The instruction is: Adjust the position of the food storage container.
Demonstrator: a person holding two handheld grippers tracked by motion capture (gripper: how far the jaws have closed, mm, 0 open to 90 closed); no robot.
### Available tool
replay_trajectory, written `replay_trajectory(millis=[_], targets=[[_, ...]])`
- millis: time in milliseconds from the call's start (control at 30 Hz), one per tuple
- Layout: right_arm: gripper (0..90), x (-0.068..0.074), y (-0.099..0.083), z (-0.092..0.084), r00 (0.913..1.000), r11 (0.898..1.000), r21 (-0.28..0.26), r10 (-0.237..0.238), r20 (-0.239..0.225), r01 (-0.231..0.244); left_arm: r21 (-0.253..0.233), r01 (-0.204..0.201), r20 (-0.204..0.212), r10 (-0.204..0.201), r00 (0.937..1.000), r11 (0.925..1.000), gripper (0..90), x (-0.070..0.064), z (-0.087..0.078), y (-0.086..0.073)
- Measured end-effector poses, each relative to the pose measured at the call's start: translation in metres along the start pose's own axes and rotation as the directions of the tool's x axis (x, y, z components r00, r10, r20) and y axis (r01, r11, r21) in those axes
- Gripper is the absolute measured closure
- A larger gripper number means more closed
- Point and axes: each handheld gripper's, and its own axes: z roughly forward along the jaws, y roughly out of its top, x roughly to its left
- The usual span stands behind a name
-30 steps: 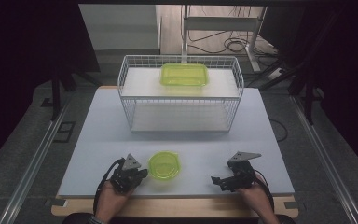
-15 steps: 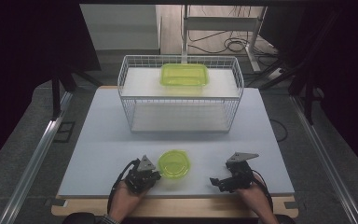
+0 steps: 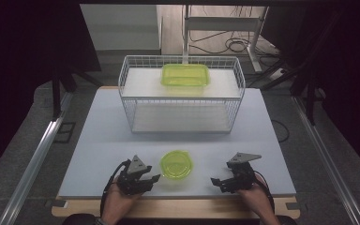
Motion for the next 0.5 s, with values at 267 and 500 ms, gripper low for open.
replay_trajectory(millis=[267,500], targets=[[4.7,0.001,0.000,0.000,1.0000,1.000,-0.005,-0.005,-0.006,0.005,-0.020,0.021,-0.031,-0.022,0.9993,0.9996,10.8,0.003,-0.014,-0.014],[4.6,0.001,0.000,0.001,0.9999,1.000,-0.001,-0.012,-0.010,0.012,-0.004,-0.009,-0.088,0.008,0.9961,1.0000,3.2,0.003,-0.020,-0.024]])
